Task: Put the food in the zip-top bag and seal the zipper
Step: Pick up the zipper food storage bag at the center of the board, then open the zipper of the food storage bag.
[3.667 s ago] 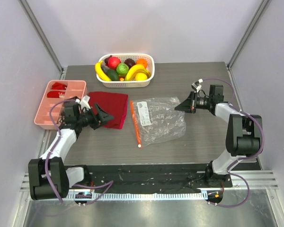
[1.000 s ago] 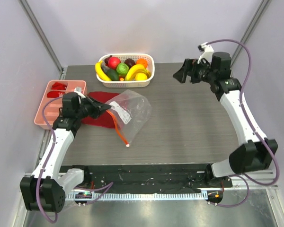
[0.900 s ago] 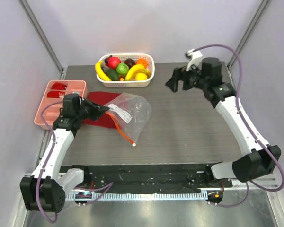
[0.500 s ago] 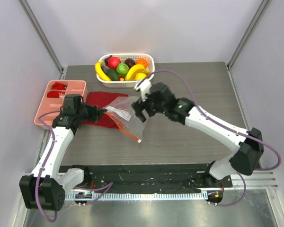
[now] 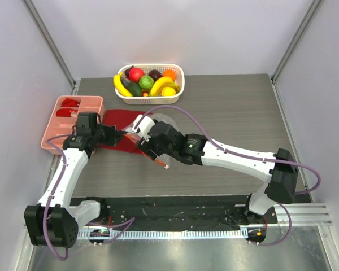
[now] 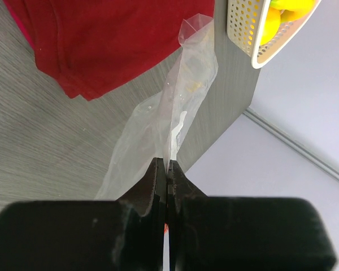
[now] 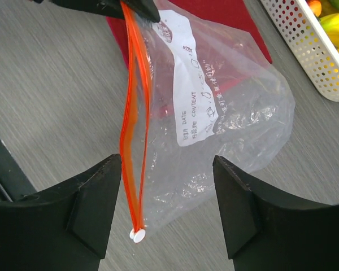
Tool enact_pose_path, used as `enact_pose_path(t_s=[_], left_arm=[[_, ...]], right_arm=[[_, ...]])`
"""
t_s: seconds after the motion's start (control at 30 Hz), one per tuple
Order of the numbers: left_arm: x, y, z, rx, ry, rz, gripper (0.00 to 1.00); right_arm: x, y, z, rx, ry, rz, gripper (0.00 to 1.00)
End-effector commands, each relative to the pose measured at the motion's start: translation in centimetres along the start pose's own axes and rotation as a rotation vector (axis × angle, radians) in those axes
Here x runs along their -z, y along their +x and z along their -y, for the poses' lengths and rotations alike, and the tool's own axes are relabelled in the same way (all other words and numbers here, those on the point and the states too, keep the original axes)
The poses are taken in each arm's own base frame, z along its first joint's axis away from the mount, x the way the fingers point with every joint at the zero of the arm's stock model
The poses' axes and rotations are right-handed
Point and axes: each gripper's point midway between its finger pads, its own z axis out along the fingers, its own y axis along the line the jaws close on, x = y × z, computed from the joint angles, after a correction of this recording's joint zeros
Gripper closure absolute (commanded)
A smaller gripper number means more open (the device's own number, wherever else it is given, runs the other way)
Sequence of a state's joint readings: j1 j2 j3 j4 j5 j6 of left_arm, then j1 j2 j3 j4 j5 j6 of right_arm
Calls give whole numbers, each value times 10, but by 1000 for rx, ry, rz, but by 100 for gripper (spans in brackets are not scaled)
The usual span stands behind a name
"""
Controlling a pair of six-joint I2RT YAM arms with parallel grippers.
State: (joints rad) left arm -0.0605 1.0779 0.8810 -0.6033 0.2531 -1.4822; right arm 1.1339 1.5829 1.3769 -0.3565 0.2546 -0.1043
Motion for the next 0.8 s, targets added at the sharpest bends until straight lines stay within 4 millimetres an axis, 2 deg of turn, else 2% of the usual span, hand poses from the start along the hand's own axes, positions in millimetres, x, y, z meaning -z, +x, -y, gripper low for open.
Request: enact_pose_path(t_s=[0.0,0.13,0.37,0.47,0.5,0.53,0.57,0.6,0.63,0.67,0.7,0.73,0.77], left_arm=[[6,-3,17,20,40,11,96],[4,-2,12,34,26,1,95],[7,1,12,38,33,-13,94],[7,2,13,21,41,-19,93],[7,3,14,14,47,-28,91],[7,4,15,-6,57,-27,87],[7,3,16,-18,60,-23,77],[7,0,20,-34,73,-14,74],[12,-2,36,-101,122,-1,70],[15,-5,44,-136,142,8,56],[14,-8,51,-173,151,10,50],[24,-10,70,-287,200,28,46],[28,-12,78,-328,216,38,36]], right_arm=[[-10,-21,6,-10,57,65,30],[-16,-21,4,-4,64,63,33],[-33,-8,5,19,103,34,39],[-35,-11,9,21,128,39,56],[-34,-12,9,22,126,41,77],[-33,-14,11,20,129,44,91],[-28,-20,15,2,131,57,99],[-27,-21,25,-28,136,57,99],[-23,-21,31,-56,129,50,99],[-14,-32,36,-106,109,78,99],[-10,-30,44,-137,109,64,99],[-6,-31,64,-182,126,60,99],[1,-42,75,-251,123,82,99]])
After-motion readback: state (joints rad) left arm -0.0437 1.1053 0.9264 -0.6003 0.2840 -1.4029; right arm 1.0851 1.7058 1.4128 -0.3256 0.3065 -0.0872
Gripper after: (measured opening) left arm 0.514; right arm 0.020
